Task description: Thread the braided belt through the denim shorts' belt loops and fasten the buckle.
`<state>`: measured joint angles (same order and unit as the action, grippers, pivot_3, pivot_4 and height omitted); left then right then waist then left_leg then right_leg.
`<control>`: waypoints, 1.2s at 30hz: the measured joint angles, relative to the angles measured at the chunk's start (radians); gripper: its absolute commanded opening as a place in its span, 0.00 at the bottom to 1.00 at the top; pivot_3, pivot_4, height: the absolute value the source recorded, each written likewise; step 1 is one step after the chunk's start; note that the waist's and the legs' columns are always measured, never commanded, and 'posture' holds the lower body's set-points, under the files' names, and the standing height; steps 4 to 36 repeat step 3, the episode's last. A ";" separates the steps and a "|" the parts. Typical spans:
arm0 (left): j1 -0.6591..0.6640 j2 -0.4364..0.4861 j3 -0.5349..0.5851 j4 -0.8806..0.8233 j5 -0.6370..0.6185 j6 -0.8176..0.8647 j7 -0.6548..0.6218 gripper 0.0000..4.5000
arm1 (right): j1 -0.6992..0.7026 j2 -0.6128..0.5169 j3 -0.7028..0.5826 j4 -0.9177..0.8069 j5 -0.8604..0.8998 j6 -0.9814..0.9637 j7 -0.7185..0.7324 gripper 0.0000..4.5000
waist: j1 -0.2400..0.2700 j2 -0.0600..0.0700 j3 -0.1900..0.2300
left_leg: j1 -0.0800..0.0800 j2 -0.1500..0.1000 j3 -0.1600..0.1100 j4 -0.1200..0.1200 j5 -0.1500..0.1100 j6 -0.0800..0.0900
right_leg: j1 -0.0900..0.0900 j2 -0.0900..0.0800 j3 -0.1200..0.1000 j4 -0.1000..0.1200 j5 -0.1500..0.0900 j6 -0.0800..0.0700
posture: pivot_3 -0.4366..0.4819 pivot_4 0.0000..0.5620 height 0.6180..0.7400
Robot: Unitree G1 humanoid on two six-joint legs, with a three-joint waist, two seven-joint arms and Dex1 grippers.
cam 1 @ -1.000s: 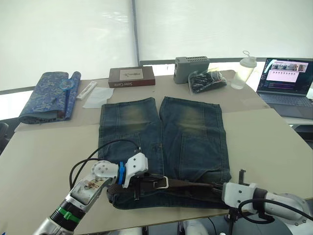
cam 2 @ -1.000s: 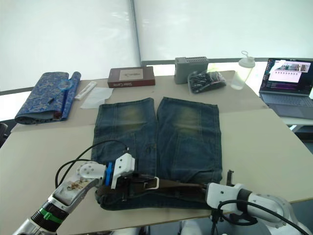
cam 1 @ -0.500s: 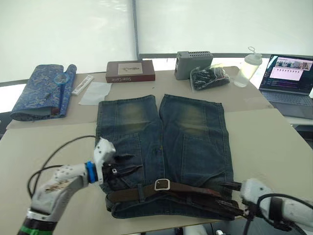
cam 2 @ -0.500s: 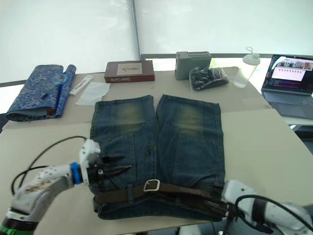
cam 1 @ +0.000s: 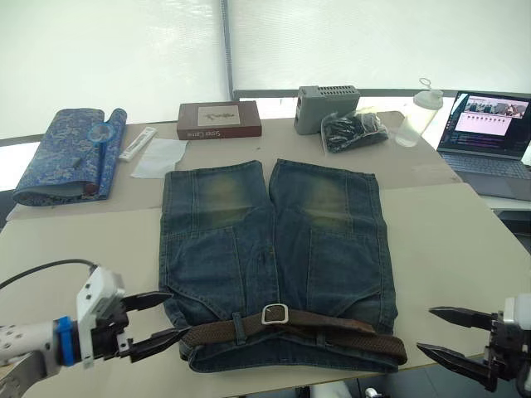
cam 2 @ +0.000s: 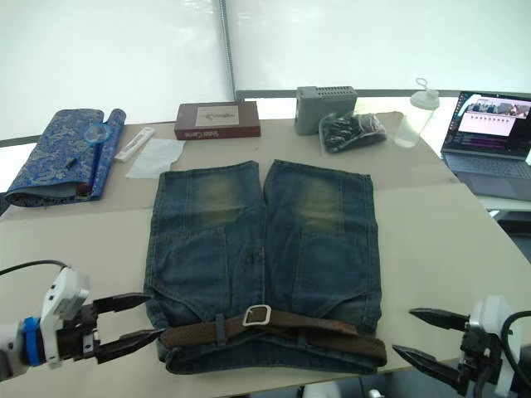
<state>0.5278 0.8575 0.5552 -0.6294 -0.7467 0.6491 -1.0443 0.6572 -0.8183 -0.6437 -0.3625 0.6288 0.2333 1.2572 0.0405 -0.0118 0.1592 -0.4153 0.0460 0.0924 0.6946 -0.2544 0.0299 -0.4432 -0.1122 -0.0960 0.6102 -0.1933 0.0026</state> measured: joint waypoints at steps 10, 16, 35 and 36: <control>0.050 0.000 0.021 0.004 0.036 -0.027 -0.028 0.98 | -0.001 -0.011 -0.001 0.034 -0.032 -0.034 0.043 0.92 | -0.002 0.001 0.000 | 0.000 0.000 0.000 0.000 0.000 0.000 | 0.000 -0.001 0.000 0.000 0.000 0.000 | 0.48 0.27 0.74; 0.050 0.000 0.021 0.004 0.036 -0.027 -0.028 0.98 | -0.001 -0.011 -0.001 0.034 -0.032 -0.034 0.043 0.92 | -0.002 0.001 0.000 | 0.000 0.000 0.000 0.000 0.000 0.000 | 0.000 -0.001 0.000 0.000 0.000 0.000 | 0.48 0.27 0.74; 0.050 0.000 0.021 0.004 0.036 -0.027 -0.028 0.98 | -0.001 -0.011 -0.001 0.034 -0.032 -0.034 0.043 0.92 | -0.002 0.001 0.000 | 0.000 0.000 0.000 0.000 0.000 0.000 | 0.000 -0.001 0.000 0.000 0.000 0.000 | 0.48 0.27 0.74; 0.050 0.000 0.021 0.004 0.036 -0.027 -0.028 0.98 | -0.001 -0.011 -0.001 0.034 -0.032 -0.034 0.043 0.92 | -0.002 0.001 0.000 | 0.000 0.000 0.000 0.000 0.000 0.000 | 0.000 -0.001 0.000 0.000 0.000 0.000 | 0.48 0.27 0.74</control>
